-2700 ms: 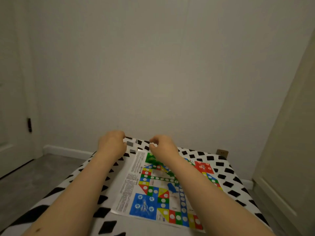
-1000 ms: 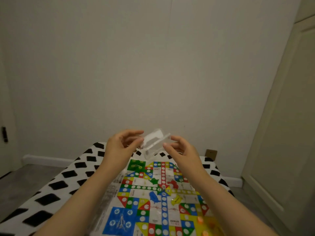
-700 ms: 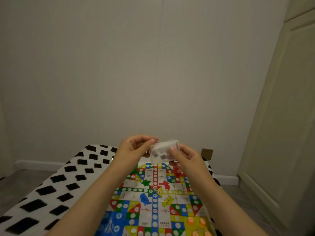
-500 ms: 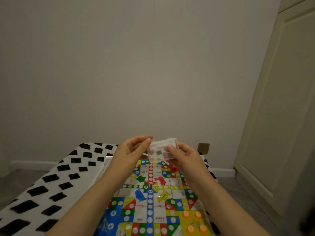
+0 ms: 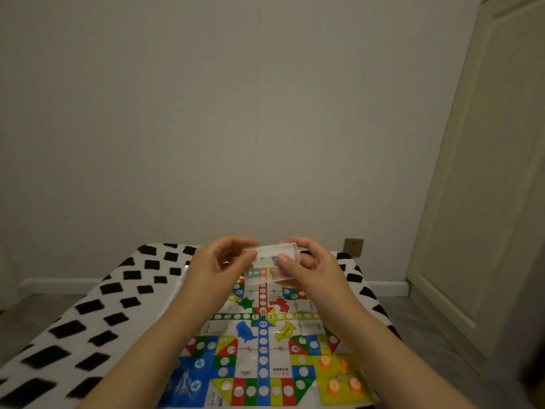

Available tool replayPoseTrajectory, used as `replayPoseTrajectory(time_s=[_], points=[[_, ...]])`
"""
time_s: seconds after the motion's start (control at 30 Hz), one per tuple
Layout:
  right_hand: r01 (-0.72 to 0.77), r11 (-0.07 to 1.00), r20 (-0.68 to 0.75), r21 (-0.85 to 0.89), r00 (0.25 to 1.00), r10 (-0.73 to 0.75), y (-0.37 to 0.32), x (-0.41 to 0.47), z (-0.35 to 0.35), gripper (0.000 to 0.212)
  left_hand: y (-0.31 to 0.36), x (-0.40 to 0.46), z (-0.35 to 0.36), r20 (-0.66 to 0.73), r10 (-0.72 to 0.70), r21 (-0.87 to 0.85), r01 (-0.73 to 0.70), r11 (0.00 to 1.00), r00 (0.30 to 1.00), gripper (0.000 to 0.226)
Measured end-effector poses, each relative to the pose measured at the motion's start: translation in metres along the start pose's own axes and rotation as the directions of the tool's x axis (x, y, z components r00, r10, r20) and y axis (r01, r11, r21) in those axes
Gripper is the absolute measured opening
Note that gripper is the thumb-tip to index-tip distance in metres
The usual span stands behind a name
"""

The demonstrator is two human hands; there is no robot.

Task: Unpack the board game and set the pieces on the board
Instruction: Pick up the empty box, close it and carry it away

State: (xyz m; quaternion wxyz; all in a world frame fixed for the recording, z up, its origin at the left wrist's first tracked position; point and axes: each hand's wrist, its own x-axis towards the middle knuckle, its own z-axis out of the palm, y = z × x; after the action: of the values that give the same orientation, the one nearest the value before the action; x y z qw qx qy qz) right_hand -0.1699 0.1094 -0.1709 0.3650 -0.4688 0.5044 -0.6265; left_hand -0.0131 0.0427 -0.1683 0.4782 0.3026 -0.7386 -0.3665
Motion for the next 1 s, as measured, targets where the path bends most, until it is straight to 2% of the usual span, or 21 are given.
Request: replayPoseTrajectory(time_s=[0.1,0.33,0.53,0.73,0.8,0.93,1.0], points=[[-0.004,0.999,0.020,-0.033,1.000,0.005,0.000,-0.002,0.002,0.032,-0.001,0.001,-0.005,0.043,0.074,0.093,-0.078,0.993,0.996,0.012],[0.026,0.996,0.028,-0.090,0.999,-0.023,0.005,-0.004,0.008,0.037,-0.005,0.002,-0.013,0.125,0.109,0.185,-0.131,0.974,0.986,0.010],[0.104,0.980,0.001,-0.169,0.994,-0.105,0.001,-0.006,0.009,0.017,-0.008,0.004,-0.013,0.102,0.075,0.149,-0.090,0.985,0.992,0.012],[0.182,0.953,0.004,-0.244,0.983,-0.186,0.003,-0.004,0.009,0.013,-0.007,0.004,-0.012,0.099,0.043,0.098,-0.053,0.994,0.994,0.011],[0.195,0.948,0.004,-0.252,0.980,-0.201,0.004,-0.004,0.009,0.018,-0.007,0.004,-0.011,0.093,0.038,0.091,-0.047,0.995,0.995,0.011],[0.113,0.977,0.002,-0.183,0.993,-0.114,0.005,-0.002,0.007,0.044,-0.009,0.004,-0.008,0.064,0.043,0.083,-0.048,0.995,0.997,0.012],[0.044,0.991,-0.025,-0.130,0.999,-0.048,0.004,-0.001,0.005,0.038,-0.010,0.003,-0.005,0.038,0.030,0.066,-0.032,0.997,0.999,0.016]])
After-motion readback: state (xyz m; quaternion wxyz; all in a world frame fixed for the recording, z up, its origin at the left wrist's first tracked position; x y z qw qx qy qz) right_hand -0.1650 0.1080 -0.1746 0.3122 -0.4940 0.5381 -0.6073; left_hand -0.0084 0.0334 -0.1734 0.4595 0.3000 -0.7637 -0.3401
